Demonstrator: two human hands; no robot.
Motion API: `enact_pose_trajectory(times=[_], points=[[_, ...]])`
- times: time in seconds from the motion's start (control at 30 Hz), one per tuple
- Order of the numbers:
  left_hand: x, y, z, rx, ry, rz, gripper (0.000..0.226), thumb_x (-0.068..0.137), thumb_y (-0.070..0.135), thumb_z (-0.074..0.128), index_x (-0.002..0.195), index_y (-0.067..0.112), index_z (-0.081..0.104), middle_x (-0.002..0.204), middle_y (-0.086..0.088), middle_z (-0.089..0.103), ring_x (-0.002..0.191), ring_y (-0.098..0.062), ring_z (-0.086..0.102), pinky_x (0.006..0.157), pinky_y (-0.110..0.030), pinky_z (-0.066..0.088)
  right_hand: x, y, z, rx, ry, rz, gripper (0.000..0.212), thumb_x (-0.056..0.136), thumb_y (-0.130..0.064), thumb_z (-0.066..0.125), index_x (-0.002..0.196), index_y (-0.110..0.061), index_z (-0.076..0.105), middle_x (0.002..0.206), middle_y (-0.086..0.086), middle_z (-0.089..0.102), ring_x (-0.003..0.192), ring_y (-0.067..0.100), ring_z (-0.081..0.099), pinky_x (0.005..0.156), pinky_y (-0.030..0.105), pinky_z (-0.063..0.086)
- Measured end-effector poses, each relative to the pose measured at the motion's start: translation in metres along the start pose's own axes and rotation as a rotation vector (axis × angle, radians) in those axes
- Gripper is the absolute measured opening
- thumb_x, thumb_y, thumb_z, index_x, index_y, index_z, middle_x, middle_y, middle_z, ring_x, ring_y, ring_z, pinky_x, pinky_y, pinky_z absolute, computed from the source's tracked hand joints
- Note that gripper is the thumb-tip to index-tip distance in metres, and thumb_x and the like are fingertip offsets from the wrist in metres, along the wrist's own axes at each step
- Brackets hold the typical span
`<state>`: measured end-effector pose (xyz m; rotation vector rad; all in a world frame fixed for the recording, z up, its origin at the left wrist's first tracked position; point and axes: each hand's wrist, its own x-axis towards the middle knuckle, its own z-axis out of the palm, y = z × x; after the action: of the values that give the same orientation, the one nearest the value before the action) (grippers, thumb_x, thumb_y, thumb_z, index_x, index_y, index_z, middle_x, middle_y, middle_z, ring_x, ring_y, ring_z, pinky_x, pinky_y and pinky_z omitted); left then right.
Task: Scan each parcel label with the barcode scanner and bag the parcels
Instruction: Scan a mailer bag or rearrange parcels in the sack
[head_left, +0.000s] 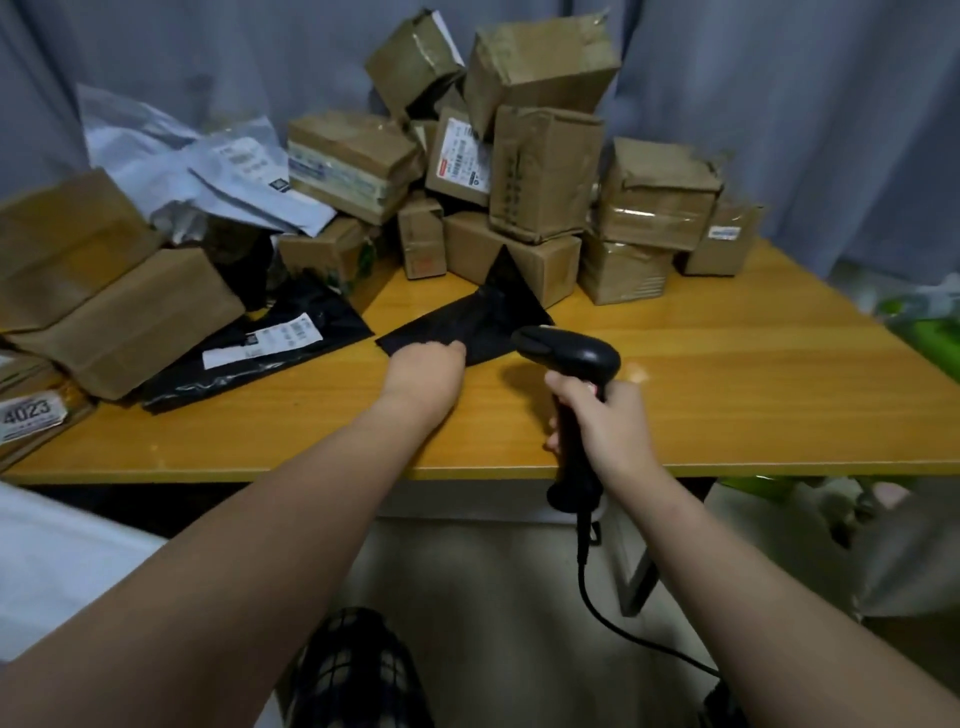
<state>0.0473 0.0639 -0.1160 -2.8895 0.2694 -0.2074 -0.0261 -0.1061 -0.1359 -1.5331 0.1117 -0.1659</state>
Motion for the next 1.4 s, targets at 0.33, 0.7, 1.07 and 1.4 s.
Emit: enact_pose_trajectory(times=[0.33,0.7,1.07,1.4], points=[[-0.061,-0.021,-0.008,-0.394,0.071,-0.111,0.012,0.102,0.016,0.038,0.111,0.017,0.046,0.077,0.0,0.05,0.069,-0.02,0.051,0.054,-0.032,0.041,-0.034,0.001,-0.019,-0.002,-0.064,-0.143,0.01,0.091,-0.012,0.064,0.081,-0.012,0.062,0.059,-0.005,0.056,0.051,0.013,0.056,0.052,0.027,0.049],[-0.071,-0.001,-0.058,-1.037,0.434,-0.213,0.012,0.101,0.013,0.044,0.096,0.01,0.053,0.089,-0.004,0.056,0.083,-0.019,0.051,0.068,-0.029,0.034,-0.063,-0.034,-0.05,0.218,0.012,-0.124,0.015,0.092,-0.016,0.063,0.094,-0.002,0.059,0.069,0.004,0.059,0.052,0.017,0.056,0.049,0.024,0.047],[-0.04,0.026,-0.018,-1.019,-0.012,-0.436,0.023,0.102,0.016,0.042,0.093,0.005,0.06,0.096,-0.016,0.057,0.092,-0.031,0.054,0.079,-0.035,0.041,-0.053,-0.022,-0.062,0.031,-0.008,0.034,0.02,0.094,-0.026,0.061,0.094,-0.006,0.06,0.071,0.006,0.057,0.053,0.014,0.055,0.049,0.022,0.047],[-0.037,0.057,-0.02,-0.687,0.131,0.027,0.019,0.095,0.016,0.057,0.106,0.01,0.07,0.115,-0.006,0.061,0.102,-0.02,0.054,0.077,-0.021,0.033,-0.035,-0.005,-0.054,0.031,0.009,0.096,0.017,0.093,-0.021,0.063,0.108,-0.013,0.061,0.091,0.007,0.065,0.074,0.017,0.065,0.063,0.026,0.055]])
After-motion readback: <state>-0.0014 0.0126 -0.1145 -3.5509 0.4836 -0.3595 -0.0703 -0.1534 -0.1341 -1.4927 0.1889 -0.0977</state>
